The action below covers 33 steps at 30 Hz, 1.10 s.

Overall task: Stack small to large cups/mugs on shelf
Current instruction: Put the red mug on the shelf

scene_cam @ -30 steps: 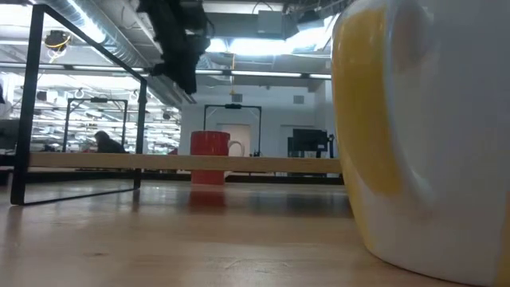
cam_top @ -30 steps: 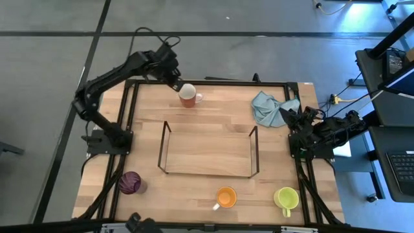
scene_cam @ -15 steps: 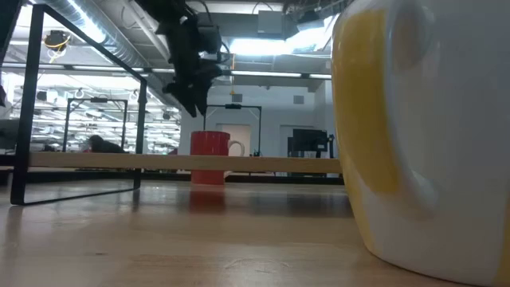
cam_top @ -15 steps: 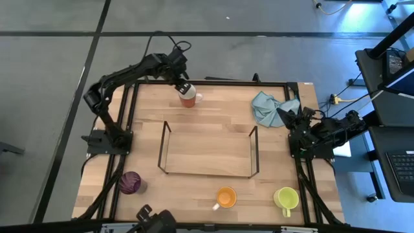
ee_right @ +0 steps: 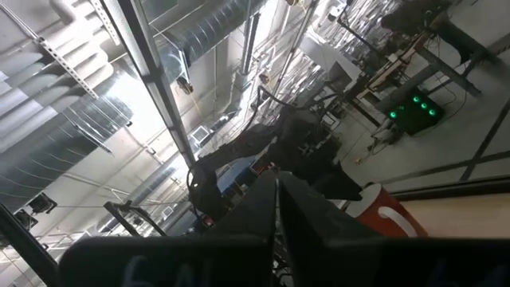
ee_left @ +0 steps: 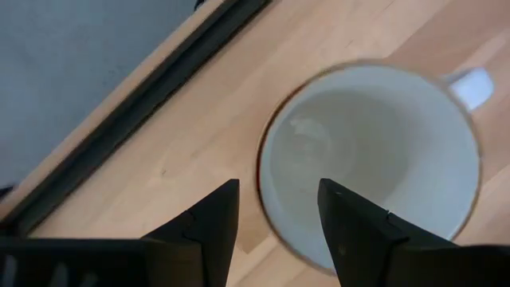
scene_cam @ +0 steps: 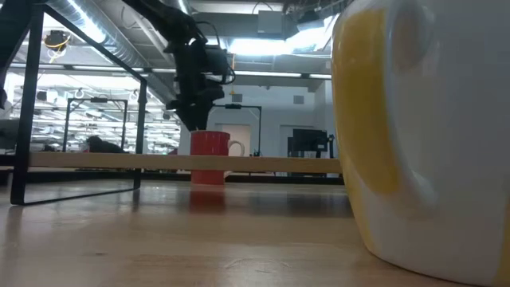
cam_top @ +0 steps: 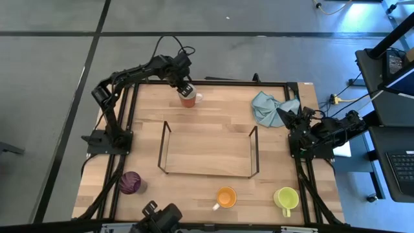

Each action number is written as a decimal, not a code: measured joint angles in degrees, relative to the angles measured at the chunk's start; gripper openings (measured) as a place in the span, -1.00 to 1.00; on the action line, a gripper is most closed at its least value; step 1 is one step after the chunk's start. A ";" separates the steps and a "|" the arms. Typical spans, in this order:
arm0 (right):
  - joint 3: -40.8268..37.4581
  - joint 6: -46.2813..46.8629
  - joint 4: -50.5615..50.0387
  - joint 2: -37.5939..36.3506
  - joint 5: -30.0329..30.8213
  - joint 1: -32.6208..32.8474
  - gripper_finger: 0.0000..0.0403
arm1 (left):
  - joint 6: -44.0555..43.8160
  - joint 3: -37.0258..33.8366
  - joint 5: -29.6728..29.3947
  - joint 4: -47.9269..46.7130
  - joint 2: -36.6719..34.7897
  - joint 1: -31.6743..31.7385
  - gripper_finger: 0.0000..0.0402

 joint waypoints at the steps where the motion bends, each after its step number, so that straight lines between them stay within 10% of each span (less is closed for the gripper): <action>1: 0.00 -0.02 0.00 0.00 0.00 0.00 -0.89 | 0.09 0.00 -0.04 -0.04 0.02 0.02 -0.17; 16: 0.00 -0.13 0.02 0.00 -0.02 0.00 -0.89 | 3.12 -3.54 0.33 2.21 0.07 2.10 -0.23; 33: 0.00 -0.02 -0.04 0.00 2.41 0.00 -0.89 | 4.66 -3.82 3.43 2.61 0.00 0.48 -0.92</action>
